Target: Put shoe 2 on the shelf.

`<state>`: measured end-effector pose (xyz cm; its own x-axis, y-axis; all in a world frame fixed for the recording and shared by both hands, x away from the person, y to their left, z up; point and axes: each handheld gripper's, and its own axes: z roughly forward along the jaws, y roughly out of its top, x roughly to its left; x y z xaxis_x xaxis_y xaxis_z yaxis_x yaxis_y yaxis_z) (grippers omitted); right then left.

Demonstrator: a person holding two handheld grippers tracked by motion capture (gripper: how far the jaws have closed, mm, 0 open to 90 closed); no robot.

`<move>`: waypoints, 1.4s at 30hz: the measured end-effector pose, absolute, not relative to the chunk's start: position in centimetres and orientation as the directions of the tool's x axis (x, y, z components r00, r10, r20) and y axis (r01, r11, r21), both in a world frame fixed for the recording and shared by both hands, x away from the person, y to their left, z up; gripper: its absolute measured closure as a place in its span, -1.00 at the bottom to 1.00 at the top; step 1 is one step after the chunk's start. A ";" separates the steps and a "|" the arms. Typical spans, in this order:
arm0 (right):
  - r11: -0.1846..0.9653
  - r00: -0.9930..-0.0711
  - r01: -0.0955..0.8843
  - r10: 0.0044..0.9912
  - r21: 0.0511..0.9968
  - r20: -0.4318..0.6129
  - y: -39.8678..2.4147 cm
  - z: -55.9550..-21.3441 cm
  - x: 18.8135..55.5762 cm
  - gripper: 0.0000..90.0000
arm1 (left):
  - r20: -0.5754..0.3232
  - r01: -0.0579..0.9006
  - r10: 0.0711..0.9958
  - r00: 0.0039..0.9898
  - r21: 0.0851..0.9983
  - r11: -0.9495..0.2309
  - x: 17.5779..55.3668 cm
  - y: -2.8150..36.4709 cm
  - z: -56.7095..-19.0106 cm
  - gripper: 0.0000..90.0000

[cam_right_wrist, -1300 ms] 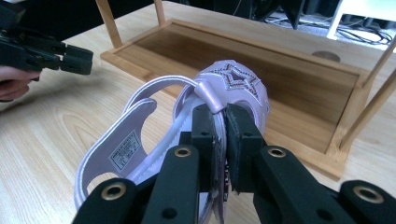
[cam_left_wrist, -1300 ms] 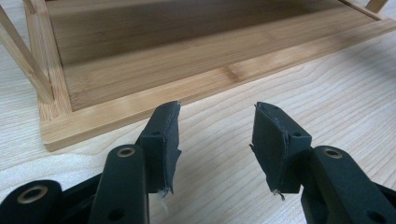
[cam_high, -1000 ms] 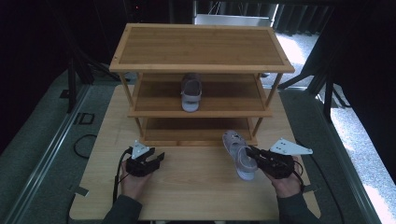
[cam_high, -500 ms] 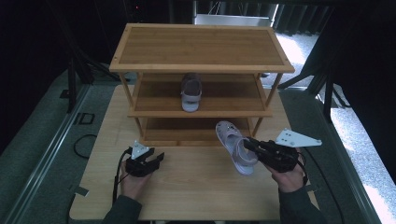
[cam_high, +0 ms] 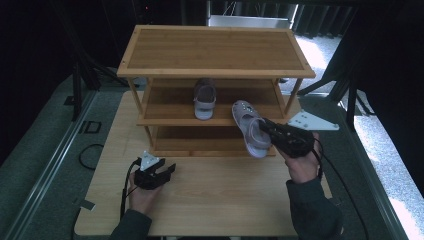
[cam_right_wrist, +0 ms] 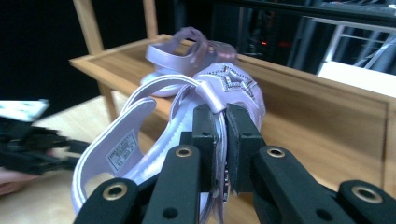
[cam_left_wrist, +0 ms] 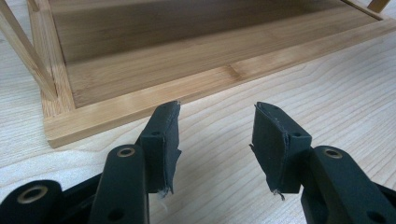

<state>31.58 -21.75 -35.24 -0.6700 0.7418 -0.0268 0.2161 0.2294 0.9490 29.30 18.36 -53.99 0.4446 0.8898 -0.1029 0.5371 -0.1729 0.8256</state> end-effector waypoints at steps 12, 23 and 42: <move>0.232 -0.590 0.228 0.805 0.946 -0.056 -17.8 -35.6 36.0 0.85 | -0.103 0.533 0.891 0.442 0.829 -0.169 29.3 18.5 -53.9 0.15; 0.194 -0.526 0.259 0.850 0.946 -0.030 -16.1 -36.1 38.9 0.85 | -0.101 0.529 0.891 0.443 0.832 -0.169 29.2 18.5 -53.8 0.15; 0.219 -0.463 0.270 0.884 0.938 -0.073 -12.6 -36.6 41.6 0.85 | -0.103 0.526 0.891 0.443 0.834 -0.165 29.2 18.6 -53.6 0.15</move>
